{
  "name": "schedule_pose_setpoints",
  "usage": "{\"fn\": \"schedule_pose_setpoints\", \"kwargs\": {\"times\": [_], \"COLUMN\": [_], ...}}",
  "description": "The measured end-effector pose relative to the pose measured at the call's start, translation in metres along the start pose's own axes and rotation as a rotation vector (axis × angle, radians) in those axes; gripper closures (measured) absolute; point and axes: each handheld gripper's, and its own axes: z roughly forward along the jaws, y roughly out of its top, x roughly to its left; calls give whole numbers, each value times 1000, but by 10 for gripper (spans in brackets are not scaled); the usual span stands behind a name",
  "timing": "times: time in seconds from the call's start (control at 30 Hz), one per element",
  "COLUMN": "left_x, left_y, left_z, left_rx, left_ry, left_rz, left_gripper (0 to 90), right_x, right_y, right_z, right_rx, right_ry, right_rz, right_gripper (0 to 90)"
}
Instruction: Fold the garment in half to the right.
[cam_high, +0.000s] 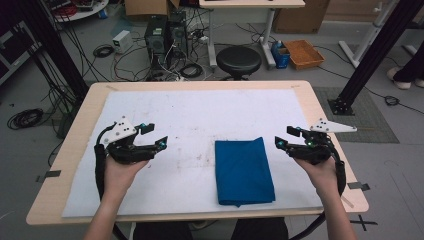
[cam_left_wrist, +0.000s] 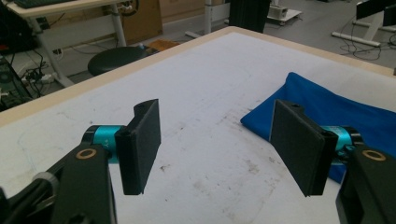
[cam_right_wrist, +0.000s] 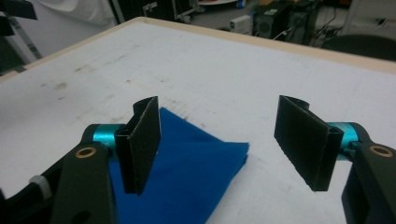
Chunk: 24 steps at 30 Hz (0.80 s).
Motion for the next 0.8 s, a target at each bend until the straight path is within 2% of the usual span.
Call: {"fn": "schedule_pose_setpoints", "kwargs": {"times": [0.13,0.23,0.43,0.8], "left_x": [4,4,2,5], "left_y": [-6,-6,-6,-7], "left_z": [-2,-4,-4,-6], "left_rx": [3,-1,-3,-13], "left_ry": [-17,-6,-6,-13], "left_rz": [-10,-9,-8,-24], "left_gripper": [339,340,340,339], "right_x": [-5,-7,-3,-1], "right_y": [-11,-16,-11,-10], "right_z": [1,2,1,1], "right_rx": [25,32,30,32], "right_ry": [-6,-10,-16,-17], "right_rz": [-6,2,-21,-22], "right_gripper": [309,301,297,290]}}
